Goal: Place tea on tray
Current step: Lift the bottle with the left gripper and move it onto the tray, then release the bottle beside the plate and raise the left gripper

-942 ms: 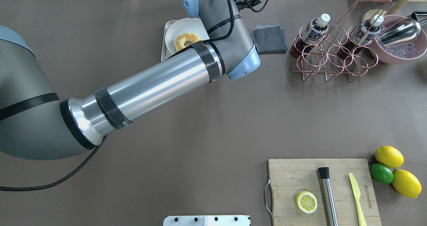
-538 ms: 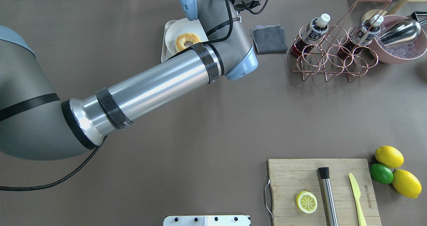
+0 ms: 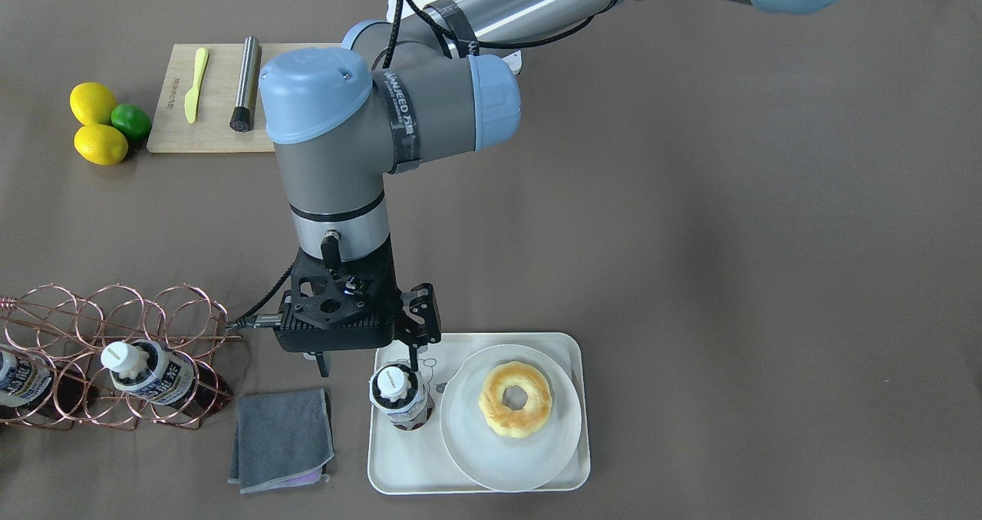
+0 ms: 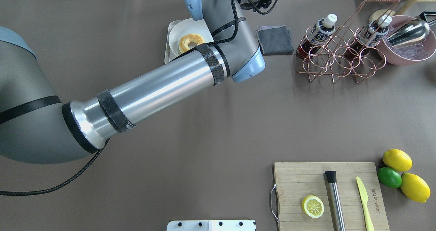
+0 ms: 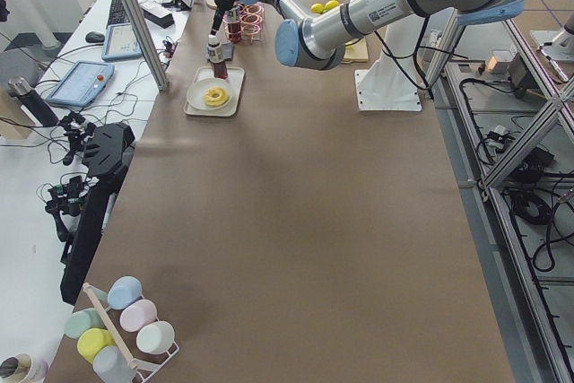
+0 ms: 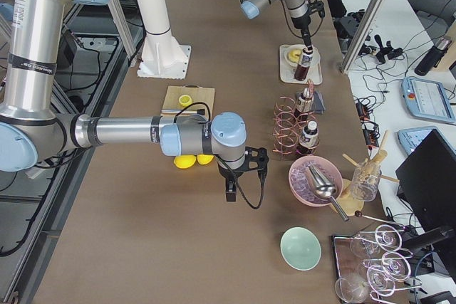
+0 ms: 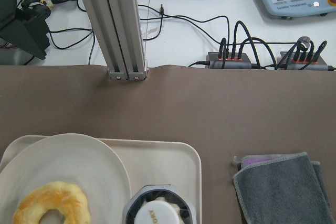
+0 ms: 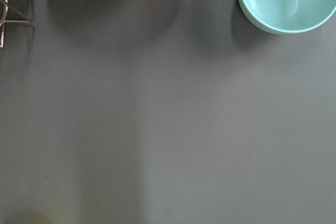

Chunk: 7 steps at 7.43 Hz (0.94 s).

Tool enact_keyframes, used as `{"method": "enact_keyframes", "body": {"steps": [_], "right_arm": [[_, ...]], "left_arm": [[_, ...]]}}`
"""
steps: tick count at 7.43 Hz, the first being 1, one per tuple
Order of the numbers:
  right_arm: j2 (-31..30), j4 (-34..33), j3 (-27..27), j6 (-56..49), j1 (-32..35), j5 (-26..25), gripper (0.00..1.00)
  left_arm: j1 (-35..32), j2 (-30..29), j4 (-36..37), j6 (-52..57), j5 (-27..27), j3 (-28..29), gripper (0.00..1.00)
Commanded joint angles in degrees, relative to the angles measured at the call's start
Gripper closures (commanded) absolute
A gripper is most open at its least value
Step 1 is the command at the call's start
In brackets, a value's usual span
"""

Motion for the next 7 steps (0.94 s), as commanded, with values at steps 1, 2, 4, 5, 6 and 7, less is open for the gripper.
{"method": "enact_keyframes", "body": {"steps": [1, 2, 4, 5, 6, 7], "right_arm": [[-0.15, -0.03, -0.09, 0.00, 0.09, 0.00, 0.00], [-0.93, -0.03, -0.17, 0.00, 0.00, -0.09, 0.00], [-2.52, 0.06, -0.17, 0.09, 0.00, -0.44, 0.00], [-3.65, 0.06, -0.35, 0.26, 0.00, -0.53, 0.00], [-3.84, 0.06, -0.44, 0.18, 0.00, -1.31, 0.00], [-4.10, -0.03, -0.53, 0.18, 0.00, -3.15, 0.00]], "left_arm": [[-3.42, 7.59, 9.80, 2.55, -7.75, -16.06, 0.02], [-4.13, 15.04, 16.57, 4.84, -9.42, -28.42, 0.02], [-6.50, 27.87, 22.68, 13.24, -12.77, -44.11, 0.02], [-8.59, 35.78, 26.09, 20.26, -13.22, -52.20, 0.01], [-11.57, 40.65, 32.30, 27.72, -16.00, -58.37, 0.01], [-14.56, 47.57, 33.93, 33.28, -17.16, -63.22, 0.01]]}}
